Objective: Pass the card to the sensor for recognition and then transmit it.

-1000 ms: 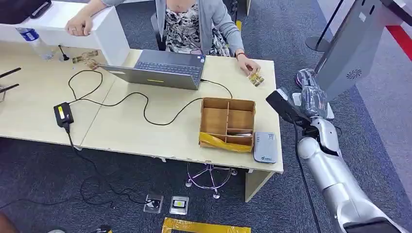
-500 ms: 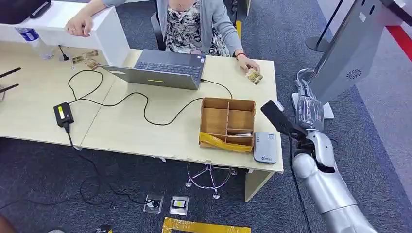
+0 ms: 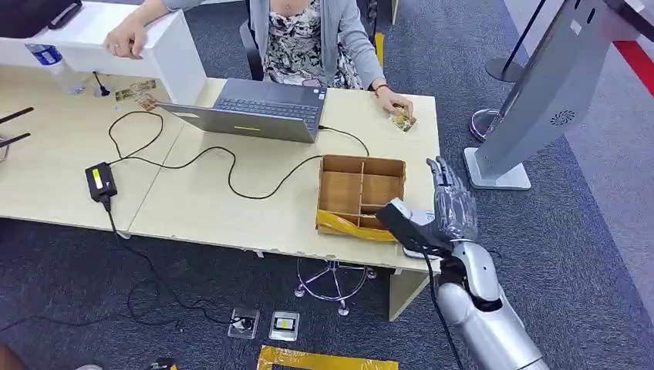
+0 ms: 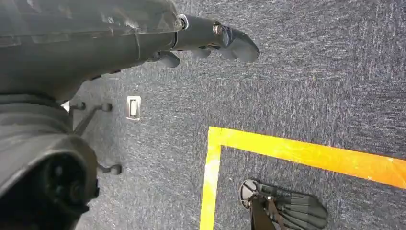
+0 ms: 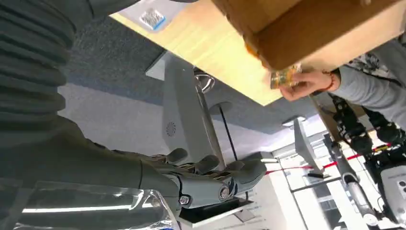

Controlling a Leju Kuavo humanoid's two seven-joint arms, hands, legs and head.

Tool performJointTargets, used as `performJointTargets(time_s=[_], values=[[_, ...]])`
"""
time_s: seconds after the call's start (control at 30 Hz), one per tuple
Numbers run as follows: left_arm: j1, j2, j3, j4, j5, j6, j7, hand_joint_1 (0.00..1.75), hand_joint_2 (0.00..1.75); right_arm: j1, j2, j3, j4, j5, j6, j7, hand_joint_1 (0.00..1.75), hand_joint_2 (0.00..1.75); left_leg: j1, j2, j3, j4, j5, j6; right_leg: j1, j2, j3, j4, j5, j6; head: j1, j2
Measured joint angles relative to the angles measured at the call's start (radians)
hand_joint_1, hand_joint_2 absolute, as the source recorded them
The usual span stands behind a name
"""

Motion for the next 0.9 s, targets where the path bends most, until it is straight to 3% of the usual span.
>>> performJointTargets(time_s=[0.43, 0.9], values=[[-0.002, 0.001, 0.001, 0.0, 0.008, -0.012, -0.014, 0.0, 0.0, 0.081, 0.024, 0.048, -0.137, 0.039, 0.096, 0.064, 0.0, 1.75, 0.0, 0.0, 0.0, 0.0, 0.0, 0.0, 0.0, 0.0, 0.0, 0.0, 0.0, 0.0, 0.0, 0.0], [-0.002, 0.008, 0.001, 0.0, 0.01, -0.014, -0.014, 0.0, 0.0, 0.093, 0.03, 0.059, -0.185, 0.039, 0.104, 0.065, 0.0, 1.75, 0.0, 0.0, 0.0, 0.0, 0.0, 0.0, 0.0, 0.0, 0.0, 0.0, 0.0, 0.0, 0.0, 0.0]])
